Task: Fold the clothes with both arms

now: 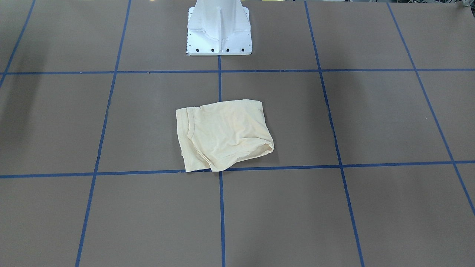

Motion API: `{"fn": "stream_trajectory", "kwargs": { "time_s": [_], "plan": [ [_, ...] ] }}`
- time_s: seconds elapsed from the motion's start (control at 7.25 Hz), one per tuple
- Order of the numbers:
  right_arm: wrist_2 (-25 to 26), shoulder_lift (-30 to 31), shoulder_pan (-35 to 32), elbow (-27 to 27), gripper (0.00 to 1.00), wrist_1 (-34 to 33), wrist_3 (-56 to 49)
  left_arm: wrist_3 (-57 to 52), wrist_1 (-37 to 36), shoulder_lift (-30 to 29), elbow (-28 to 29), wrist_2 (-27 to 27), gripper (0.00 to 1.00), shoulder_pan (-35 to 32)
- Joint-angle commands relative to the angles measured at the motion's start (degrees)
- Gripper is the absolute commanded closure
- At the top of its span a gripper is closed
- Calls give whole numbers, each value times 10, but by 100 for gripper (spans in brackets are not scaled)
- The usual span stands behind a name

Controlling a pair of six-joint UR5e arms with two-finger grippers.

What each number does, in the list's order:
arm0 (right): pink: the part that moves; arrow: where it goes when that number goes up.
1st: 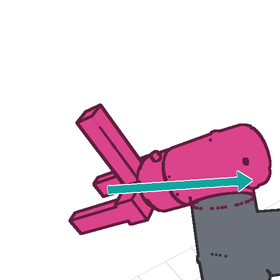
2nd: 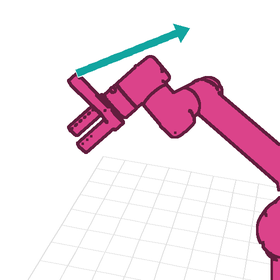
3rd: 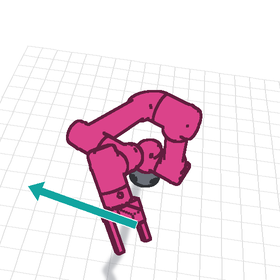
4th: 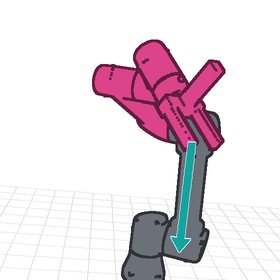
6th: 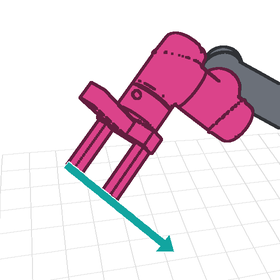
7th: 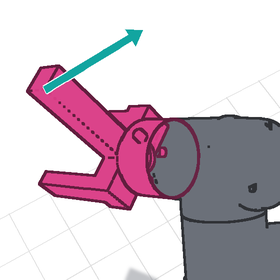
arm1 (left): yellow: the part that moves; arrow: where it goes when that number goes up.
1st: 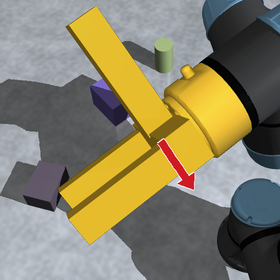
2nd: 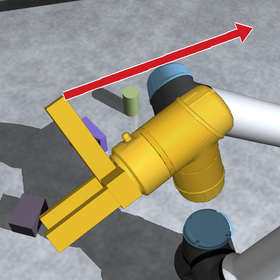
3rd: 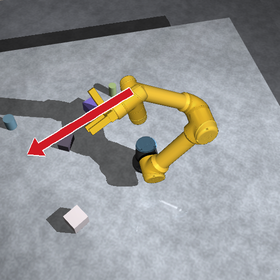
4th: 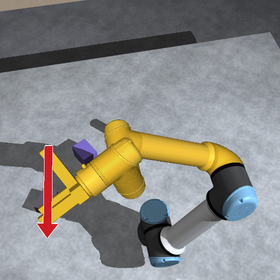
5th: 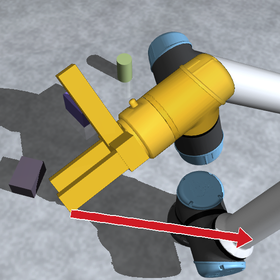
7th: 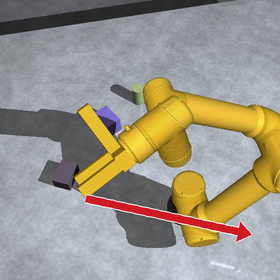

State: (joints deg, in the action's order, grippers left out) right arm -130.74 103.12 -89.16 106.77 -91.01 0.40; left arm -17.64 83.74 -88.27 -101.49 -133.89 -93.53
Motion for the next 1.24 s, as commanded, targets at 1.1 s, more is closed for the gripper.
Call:
{"fn": "stream_trajectory", "kwargs": {
  "time_s": [1.1],
  "plan": [
    [-3,-1,14,4,0,14,26,-4,-2,14,-15,16,0,1]
  ]
}}
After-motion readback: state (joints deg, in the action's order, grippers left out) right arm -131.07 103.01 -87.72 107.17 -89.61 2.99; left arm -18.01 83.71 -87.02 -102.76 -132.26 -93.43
